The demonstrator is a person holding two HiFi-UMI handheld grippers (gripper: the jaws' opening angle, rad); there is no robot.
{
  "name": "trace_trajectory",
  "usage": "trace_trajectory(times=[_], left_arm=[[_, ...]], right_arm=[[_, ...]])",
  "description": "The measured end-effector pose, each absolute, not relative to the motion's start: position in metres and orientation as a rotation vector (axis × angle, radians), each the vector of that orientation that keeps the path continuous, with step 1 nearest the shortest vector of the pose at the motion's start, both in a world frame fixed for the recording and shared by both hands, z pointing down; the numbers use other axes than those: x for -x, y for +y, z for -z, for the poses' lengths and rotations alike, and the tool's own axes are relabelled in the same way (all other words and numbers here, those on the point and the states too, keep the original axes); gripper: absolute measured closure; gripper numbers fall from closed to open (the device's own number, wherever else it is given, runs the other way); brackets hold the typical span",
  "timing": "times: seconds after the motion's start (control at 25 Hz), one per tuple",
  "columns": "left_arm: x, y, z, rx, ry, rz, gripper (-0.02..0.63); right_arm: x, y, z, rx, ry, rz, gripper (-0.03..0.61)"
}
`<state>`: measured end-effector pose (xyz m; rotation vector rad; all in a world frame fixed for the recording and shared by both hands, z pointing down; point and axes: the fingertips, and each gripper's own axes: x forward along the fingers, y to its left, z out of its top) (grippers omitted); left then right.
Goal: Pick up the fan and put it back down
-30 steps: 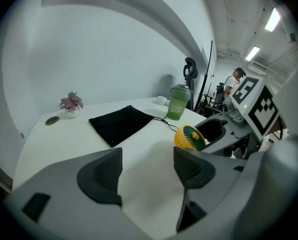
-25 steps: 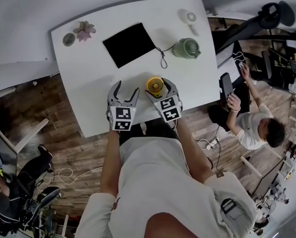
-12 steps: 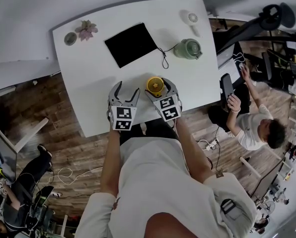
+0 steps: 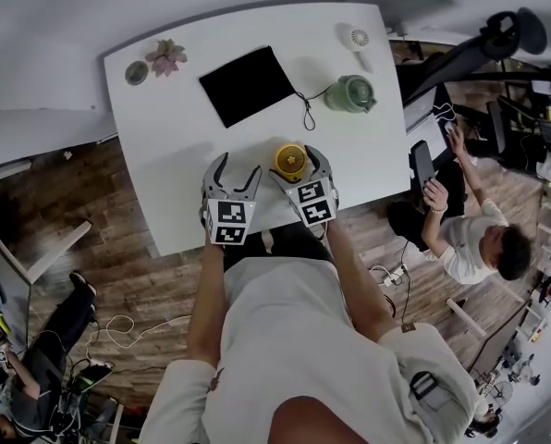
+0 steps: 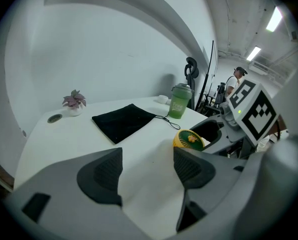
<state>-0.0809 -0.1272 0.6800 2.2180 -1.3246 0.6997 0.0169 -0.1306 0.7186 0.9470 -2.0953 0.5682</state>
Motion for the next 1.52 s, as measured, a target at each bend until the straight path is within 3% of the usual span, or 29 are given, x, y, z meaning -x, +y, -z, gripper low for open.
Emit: trace_trajectory(times=[0.28, 1.0, 1.52], left_arm=[[0.081, -0.134, -0.647, -2.271, -1.375, -0.652, 0.301], [0.081, -0.149, -0.486, -2.495, -1.631, -0.395, 0.304], [0.064, -0.124, -0.412, -2.586, -1.757, -0.333, 0.307]], right_arm=[[-0.024, -0.141, -0.672, -1.061, -2.168, -0.476, 0.135], [-0.022, -0.159, -0.465, -1.258, -2.5, 0.003, 0.235], [-0.041, -0.138, -0.412, -1.264, -2.622, 0.1, 0.252]])
